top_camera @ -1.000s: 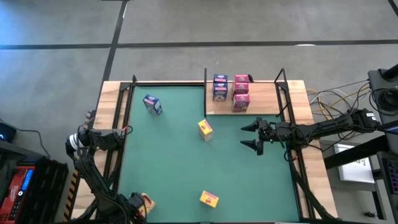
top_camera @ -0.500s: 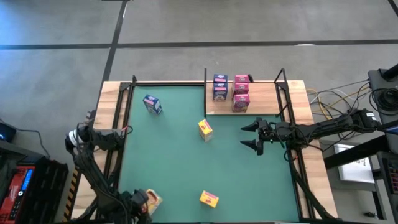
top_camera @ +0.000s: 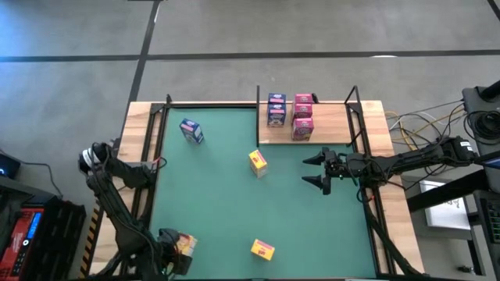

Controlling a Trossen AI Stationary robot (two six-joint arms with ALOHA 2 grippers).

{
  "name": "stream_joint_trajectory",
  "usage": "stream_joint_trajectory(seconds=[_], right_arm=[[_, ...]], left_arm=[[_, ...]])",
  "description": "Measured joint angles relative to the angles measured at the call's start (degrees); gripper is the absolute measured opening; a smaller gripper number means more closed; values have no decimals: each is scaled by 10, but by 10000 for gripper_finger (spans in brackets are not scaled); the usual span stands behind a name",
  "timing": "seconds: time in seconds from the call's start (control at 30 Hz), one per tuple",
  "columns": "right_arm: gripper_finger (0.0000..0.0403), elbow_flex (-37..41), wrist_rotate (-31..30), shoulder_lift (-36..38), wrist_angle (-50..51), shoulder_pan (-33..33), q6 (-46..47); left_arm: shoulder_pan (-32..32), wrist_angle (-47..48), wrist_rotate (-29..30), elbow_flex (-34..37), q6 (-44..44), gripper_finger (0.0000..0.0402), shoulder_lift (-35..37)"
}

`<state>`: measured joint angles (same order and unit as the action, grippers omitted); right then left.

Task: Stack cereal on shelf
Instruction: Adjust the bottom left yellow cereal box

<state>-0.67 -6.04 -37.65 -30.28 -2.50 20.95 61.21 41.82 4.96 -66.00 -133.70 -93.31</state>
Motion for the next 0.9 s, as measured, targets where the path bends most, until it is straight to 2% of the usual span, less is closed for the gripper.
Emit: stream_joint_trajectory(seconds=[0.13,0.27,0.33,0.47,0.63,0.9], right_arm=[[373,0,0,0,0,0,0],[373,0,0,0,0,0,0],[373,0,0,0,0,0,0],[373,0,0,0,0,0,0],[373,0,0,0,0,0,0],[373,0,0,0,0,0,0]], left_arm=[[-1,-3,3,0,-59,287,25],[-8,-2,47,0,-12,287,37],[-16,-16,39,0,-5,287,40],[-36,-31,-30,0,-5,287,48],[-76,-96,-138,0,-4,287,48],[-140,-95,-277,1,13,287,70]])
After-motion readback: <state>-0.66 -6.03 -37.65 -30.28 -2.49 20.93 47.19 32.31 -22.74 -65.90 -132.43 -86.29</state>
